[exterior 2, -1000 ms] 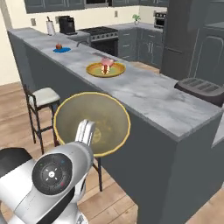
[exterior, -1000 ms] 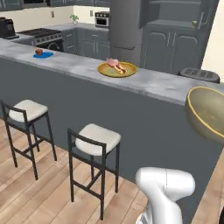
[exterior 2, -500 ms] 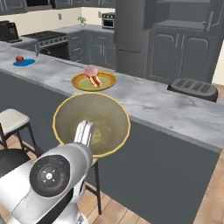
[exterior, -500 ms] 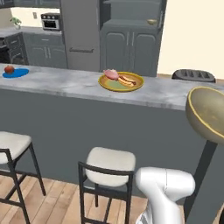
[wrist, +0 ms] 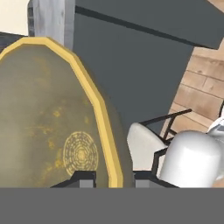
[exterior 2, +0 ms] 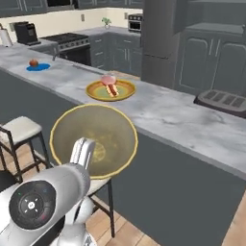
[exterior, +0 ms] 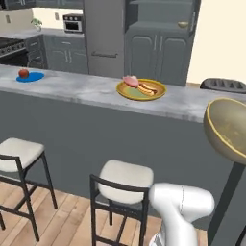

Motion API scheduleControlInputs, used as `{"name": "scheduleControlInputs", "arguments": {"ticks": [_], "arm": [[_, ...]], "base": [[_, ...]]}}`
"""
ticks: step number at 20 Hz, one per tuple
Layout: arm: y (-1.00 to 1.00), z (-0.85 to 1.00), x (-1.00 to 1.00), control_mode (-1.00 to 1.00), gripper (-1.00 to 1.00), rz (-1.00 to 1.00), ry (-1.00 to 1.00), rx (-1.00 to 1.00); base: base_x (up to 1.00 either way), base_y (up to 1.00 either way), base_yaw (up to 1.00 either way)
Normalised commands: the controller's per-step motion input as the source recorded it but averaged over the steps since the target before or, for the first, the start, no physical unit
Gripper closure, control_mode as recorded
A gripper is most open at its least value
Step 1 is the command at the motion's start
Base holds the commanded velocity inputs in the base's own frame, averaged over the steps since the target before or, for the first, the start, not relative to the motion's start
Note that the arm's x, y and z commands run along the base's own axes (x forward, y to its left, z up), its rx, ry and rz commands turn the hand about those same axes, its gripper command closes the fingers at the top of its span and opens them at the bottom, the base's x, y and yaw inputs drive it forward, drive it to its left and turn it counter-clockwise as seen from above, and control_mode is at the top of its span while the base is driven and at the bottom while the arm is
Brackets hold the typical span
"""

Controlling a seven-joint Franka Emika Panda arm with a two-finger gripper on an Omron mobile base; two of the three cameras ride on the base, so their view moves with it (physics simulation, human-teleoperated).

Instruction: Take the smaller bowl and place it next to the appetizer plate on the dining counter , and place the larger bowl next to the plate with cooked food.

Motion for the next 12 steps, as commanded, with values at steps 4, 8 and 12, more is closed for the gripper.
{"name": "scheduleControlInputs", "arguments": {"ticks": [4, 8, 12], "arm": [[0.0, 0.0, 0.0, 1.0, 1.0, 0.0, 0.0, 0.0], [0.0, 0.0, 0.0, 1.0, 1.0, 0.0, 0.0, 0.0], [0.0, 0.0, 0.0, 1.0, 1.0, 0.0, 0.0, 0.0]], "base": [[0.43, -0.27, 0.74], [0.33, -0.52, 0.47], [0.29, -0.67, 0.26]]}}
